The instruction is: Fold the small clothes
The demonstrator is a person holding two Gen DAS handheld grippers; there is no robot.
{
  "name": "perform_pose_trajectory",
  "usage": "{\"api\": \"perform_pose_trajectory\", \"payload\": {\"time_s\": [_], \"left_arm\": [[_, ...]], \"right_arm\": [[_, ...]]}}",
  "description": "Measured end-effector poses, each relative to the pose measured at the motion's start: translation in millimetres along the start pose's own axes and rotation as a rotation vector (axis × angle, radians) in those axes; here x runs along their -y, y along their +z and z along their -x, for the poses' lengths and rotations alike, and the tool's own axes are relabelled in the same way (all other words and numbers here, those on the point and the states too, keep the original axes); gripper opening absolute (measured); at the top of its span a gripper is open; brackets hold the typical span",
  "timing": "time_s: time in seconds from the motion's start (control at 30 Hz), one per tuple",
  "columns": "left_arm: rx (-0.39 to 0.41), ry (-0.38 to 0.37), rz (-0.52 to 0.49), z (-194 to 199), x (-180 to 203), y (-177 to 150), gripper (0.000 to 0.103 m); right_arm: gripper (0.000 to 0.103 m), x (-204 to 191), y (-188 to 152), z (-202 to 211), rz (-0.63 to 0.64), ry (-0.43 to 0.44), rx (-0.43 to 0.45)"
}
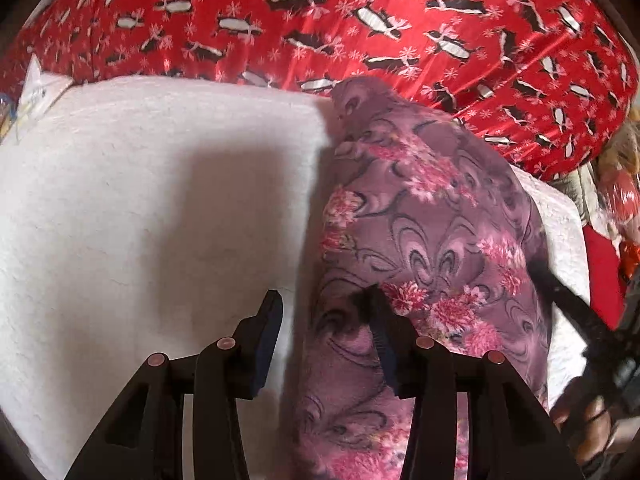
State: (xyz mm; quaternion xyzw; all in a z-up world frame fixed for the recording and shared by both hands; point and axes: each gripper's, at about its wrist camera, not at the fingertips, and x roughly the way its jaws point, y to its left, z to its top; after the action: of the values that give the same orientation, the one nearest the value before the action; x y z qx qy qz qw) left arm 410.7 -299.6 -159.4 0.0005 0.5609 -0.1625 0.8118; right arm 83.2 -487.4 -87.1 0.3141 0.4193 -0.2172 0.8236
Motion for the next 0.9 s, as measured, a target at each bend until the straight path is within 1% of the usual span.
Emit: {"api": "perform_pose_trajectory", "payload": {"time_s": [0.03,0.07,0.1,0.17,0.2,0.23,0.3,0.37,0.4,0.43,0.47,0.5,0.57,0.6,0.63,0.67,0.7,0.77,0.8,0.87,0.9], "left_arm": [[0.007,0.014,-0.019,2,2,-2,0.045],[0.011,0.031,-0.033,4,4,-5,0.045],[0.018,0.044,-0.048,7,6,-9,0.045],[0.036,0.061,-0.067,12,7,-16,0.045],[0.043,0.069,-0.076,15,10,-20,0.045],[0.049,0.076,-0.086,17,11,-24,0.045],[0.056,0.090,-0.094,20,15,-31,0.045],[0.048,0.097,-0.090,24,17,-36,0.045],[0.045,0.099,-0.088,31,16,-39,0.045],[0.044,0.097,-0.087,36,16,-43,0.045],[0.045,0.093,-0.088,43,15,-48,0.045],[0.048,0.091,-0.093,53,14,-53,0.044],[0.060,0.099,-0.105,63,14,-64,0.045],[0.058,0.111,-0.112,66,13,-69,0.046],[0.050,0.121,-0.118,65,13,-74,0.046],[0.030,0.131,-0.123,61,13,-81,0.047],[0.021,0.140,-0.126,58,13,-86,0.047],[0.017,0.169,-0.142,54,15,-96,0.047],[0.016,0.177,-0.155,54,16,-99,0.047],[0.024,0.193,-0.174,56,19,-103,0.047],[0.024,0.197,-0.177,57,20,-104,0.047]], "right_arm": [[0.015,1,-2,8,-0.021,0.018,0.005],[0.015,2,-5,15,-0.029,0.040,-0.002],[0.016,2,-10,24,-0.030,0.074,-0.007],[0.028,1,-25,40,-0.023,0.127,-0.035],[0.040,-1,-34,47,-0.017,0.145,-0.052],[0.046,-3,-43,52,-0.008,0.165,-0.069],[0.050,-9,-62,54,0.019,0.176,-0.128],[0.047,-17,-75,52,0.077,0.147,-0.169],[0.032,-23,-79,54,0.131,0.130,-0.170],[0.010,-29,-79,58,0.161,0.117,-0.157],[0.010,-31,-79,68,0.179,0.127,-0.123],[0.010,-28,-78,79,0.161,0.163,-0.072],[0.009,-19,-79,92,0.128,0.176,-0.008],[0.004,-14,-81,91,0.114,0.164,-0.001],[0.002,-4,-84,85,0.079,0.145,-0.018],[0.002,6,-88,75,0.042,0.131,-0.053],[0.002,15,-95,62,0.014,0.098,-0.094],[0.000,22,-104,49,0.018,0.012,-0.144],[0.000,24,-107,52,0.019,0.021,-0.131],[0.001,26,-102,65,-0.002,0.030,-0.094],[0.007,24,-99,73,-0.016,0.056,-0.064]]}}
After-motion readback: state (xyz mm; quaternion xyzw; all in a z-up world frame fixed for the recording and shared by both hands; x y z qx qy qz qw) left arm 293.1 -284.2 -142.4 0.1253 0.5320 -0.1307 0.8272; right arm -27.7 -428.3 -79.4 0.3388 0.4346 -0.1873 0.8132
